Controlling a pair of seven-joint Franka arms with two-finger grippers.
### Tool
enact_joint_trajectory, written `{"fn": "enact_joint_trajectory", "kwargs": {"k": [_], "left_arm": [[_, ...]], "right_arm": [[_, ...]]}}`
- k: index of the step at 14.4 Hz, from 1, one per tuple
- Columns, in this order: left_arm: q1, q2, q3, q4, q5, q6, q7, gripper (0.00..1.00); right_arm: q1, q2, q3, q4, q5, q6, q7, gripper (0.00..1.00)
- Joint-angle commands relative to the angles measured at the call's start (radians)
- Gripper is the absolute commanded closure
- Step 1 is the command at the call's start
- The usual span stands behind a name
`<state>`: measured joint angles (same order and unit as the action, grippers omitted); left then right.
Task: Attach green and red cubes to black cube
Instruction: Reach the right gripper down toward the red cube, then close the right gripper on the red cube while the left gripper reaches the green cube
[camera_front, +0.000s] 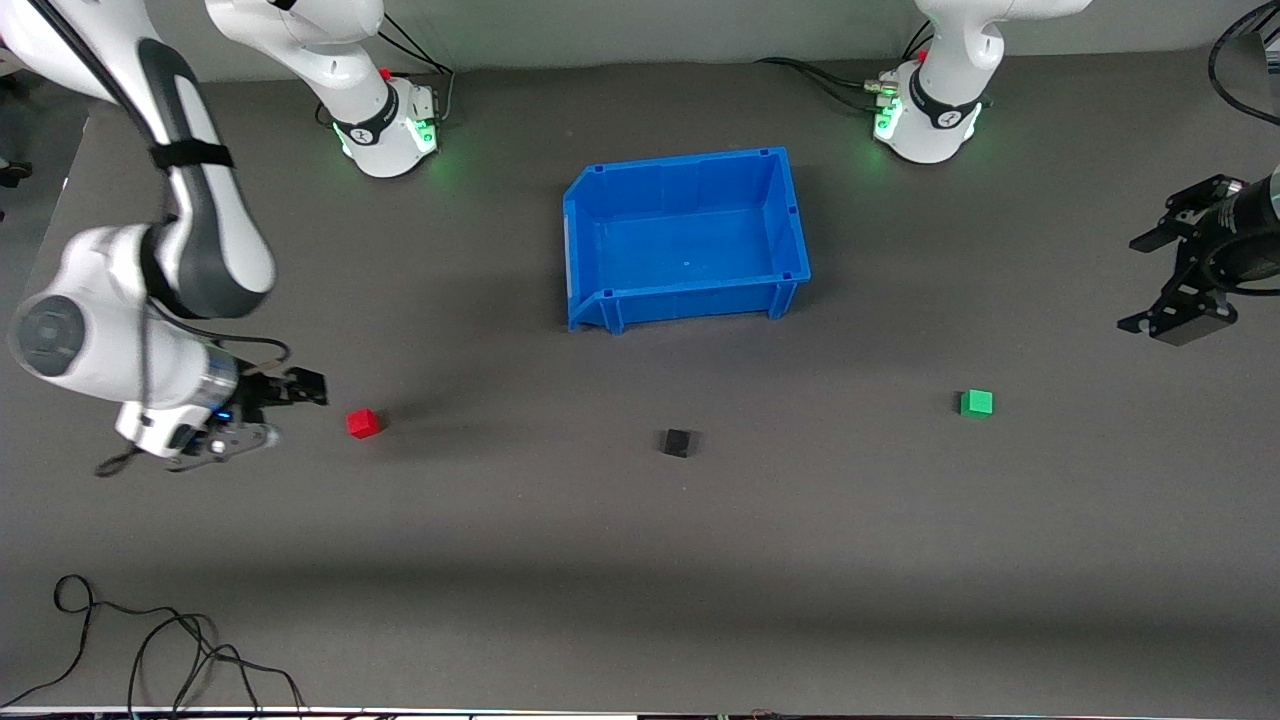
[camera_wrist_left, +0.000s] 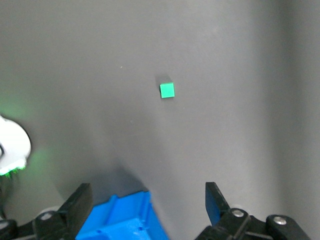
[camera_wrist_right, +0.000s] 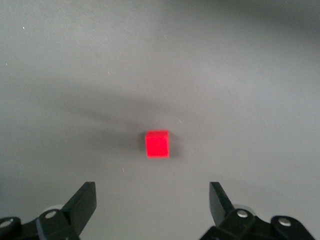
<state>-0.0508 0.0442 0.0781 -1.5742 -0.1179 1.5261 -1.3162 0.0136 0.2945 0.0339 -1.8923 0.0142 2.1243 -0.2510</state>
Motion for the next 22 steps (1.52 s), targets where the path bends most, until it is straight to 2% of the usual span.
{"fn": "enact_joint_trajectory", "kwargs": {"k": [1, 5, 6, 7, 10, 15, 16, 18, 22], "left_arm": [[0.022, -0.004, 0.000, -0.076, -0.035, 0.096, -0.167, 0.00], [0.091, -0.006, 0.000, -0.226, -0.115, 0.251, -0.160, 0.00], [0.094, -0.007, 0.000, -0.269, -0.127, 0.303, -0.140, 0.00], [0.094, -0.006, 0.000, -0.315, -0.143, 0.351, -0.117, 0.00], [0.095, 0.014, 0.000, -0.447, -0.206, 0.537, -0.008, 0.00], [0.097, 0.169, 0.000, -0.461, -0.285, 0.693, 0.233, 0.00], [0.098, 0.198, 0.000, -0.460, -0.298, 0.707, 0.282, 0.00], [0.101, 0.250, 0.000, -0.461, -0.327, 0.755, 0.357, 0.00], [0.100, 0.347, -0.004, -0.461, -0.350, 0.827, 0.384, 0.00]], "right_arm": [[0.017, 0.024, -0.003, -0.092, 0.020, 0.173, -0.028, 0.00], [0.017, 0.101, -0.003, -0.148, 0.018, 0.370, -0.040, 0.01], [0.016, 0.112, -0.003, -0.163, 0.018, 0.408, -0.053, 0.02], [0.016, 0.121, -0.003, -0.180, 0.018, 0.445, -0.059, 0.08], [0.011, 0.146, -0.003, -0.235, 0.018, 0.557, -0.065, 0.10], [0.006, 0.170, -0.005, -0.266, 0.018, 0.629, -0.065, 0.13], [0.005, 0.170, -0.005, -0.275, 0.018, 0.637, -0.066, 0.17], [0.003, 0.169, -0.006, -0.281, 0.018, 0.640, -0.065, 0.31], [0.002, 0.170, -0.008, -0.283, 0.018, 0.643, -0.065, 0.39]]}}
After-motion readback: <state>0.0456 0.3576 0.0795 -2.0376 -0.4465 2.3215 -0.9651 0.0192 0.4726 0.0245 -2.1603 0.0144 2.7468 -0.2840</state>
